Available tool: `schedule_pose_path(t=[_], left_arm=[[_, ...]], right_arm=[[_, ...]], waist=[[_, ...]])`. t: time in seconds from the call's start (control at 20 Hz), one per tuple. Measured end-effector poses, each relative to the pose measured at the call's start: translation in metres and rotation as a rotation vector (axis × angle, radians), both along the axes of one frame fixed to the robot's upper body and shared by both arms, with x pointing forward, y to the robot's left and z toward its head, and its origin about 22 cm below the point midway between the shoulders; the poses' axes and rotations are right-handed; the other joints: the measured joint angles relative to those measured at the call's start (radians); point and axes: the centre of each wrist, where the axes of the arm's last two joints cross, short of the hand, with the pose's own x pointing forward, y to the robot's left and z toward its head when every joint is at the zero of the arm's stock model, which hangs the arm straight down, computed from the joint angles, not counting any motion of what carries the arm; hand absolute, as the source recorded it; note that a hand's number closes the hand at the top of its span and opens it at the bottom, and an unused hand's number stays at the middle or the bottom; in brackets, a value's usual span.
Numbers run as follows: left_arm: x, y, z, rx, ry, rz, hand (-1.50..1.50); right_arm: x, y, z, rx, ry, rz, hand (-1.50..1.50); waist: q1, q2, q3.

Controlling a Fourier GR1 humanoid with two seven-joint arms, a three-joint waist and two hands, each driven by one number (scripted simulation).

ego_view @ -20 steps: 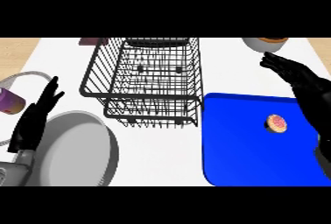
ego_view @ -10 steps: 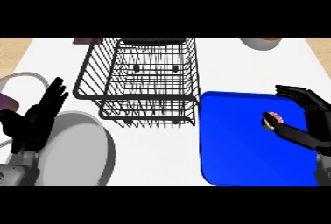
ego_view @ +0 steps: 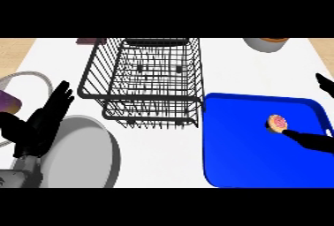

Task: Pick the cupcake from the tray and place it in the tiered basket

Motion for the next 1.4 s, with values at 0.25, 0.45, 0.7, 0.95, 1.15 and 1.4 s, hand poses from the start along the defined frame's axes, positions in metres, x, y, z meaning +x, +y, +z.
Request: schedule_pose_path(t=[0.25,0.45,0.7,0.95,1.15,1.4], left_arm=[[-0.001,-0.001,0.000,0.001,-0.001,0.001,0.00],[-0.001,-0.002,0.000,-0.004,-0.003,-0.007,0.00],[0.000,0.000,0.000,-0.020,0.000,-0.026,0.00],[0.001,-0.003,0.000,-0.015,0.001,-0.024,0.00],[0.002,-0.002,0.001,-0.021,0.006,-0.023,0.00],[-0.001,-0.005,0.002,-0.016,0.004,-0.021,0.00]], right_arm=[[-0.010,-0.012,0.031,-0.320,0.237,0.039,-1.50],[-0.016,0.005,0.048,-0.467,0.444,0.093,-1.50],[-0.018,0.045,0.065,-0.516,0.554,0.091,-1.50],[-0.009,0.065,0.051,-0.516,0.584,0.032,-1.50],[-0.004,0.076,0.030,-0.526,0.622,-0.016,-1.50],[0.004,0.071,-0.004,-0.541,0.655,-0.055,-1.50]], waist=[[-0.002,-0.001,-0.003],[0.005,0.000,-0.003],[0.010,0.002,0.000],[0.013,0.003,0.002],[0.012,0.004,0.002],[0.013,0.004,0.002]])
